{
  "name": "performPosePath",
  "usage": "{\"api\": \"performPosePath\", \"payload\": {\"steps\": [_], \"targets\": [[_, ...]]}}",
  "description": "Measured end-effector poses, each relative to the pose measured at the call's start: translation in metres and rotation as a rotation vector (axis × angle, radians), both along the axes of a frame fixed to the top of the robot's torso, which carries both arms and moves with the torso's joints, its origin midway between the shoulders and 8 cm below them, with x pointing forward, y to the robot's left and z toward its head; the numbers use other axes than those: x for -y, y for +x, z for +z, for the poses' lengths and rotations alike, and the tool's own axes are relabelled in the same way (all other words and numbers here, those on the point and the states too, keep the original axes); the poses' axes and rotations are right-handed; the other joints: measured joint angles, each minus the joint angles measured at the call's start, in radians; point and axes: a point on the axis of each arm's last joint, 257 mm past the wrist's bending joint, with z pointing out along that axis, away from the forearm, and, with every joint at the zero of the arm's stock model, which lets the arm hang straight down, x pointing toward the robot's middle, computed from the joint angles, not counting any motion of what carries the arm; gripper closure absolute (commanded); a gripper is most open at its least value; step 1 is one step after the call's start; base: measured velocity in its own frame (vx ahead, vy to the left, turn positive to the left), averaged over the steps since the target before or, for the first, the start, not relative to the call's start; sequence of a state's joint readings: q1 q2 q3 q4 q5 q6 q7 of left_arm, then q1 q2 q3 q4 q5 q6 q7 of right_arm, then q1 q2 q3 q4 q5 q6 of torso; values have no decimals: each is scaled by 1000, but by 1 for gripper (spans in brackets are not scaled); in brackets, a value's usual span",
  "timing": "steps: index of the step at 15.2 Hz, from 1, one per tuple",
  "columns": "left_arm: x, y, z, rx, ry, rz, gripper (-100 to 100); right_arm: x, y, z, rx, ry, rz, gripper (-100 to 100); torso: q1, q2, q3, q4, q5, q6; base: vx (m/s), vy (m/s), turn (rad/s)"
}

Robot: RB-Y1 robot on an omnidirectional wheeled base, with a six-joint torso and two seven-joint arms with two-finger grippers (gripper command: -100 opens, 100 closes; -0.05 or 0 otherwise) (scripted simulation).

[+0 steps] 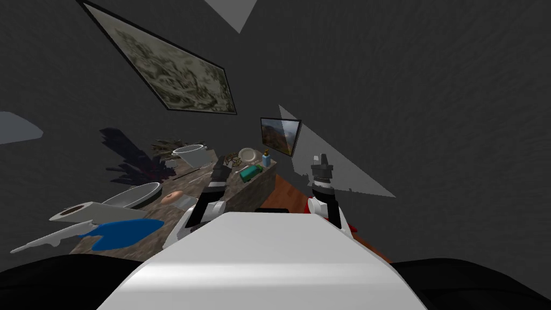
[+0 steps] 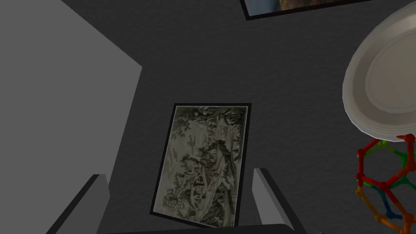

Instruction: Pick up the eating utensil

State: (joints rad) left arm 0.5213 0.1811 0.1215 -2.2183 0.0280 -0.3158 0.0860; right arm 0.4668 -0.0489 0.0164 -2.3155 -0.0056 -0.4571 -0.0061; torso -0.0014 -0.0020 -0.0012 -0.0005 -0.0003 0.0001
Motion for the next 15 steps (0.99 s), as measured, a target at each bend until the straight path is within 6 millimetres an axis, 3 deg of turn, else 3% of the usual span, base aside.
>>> {"api": "performPosePath", "payload": {"steps": [15], "targets": [[-72,13,-66,-301,-40,81,-100,0,0,0,0,0,0,0,0,-1,0,0,0,0,30,-23,-56]]}}
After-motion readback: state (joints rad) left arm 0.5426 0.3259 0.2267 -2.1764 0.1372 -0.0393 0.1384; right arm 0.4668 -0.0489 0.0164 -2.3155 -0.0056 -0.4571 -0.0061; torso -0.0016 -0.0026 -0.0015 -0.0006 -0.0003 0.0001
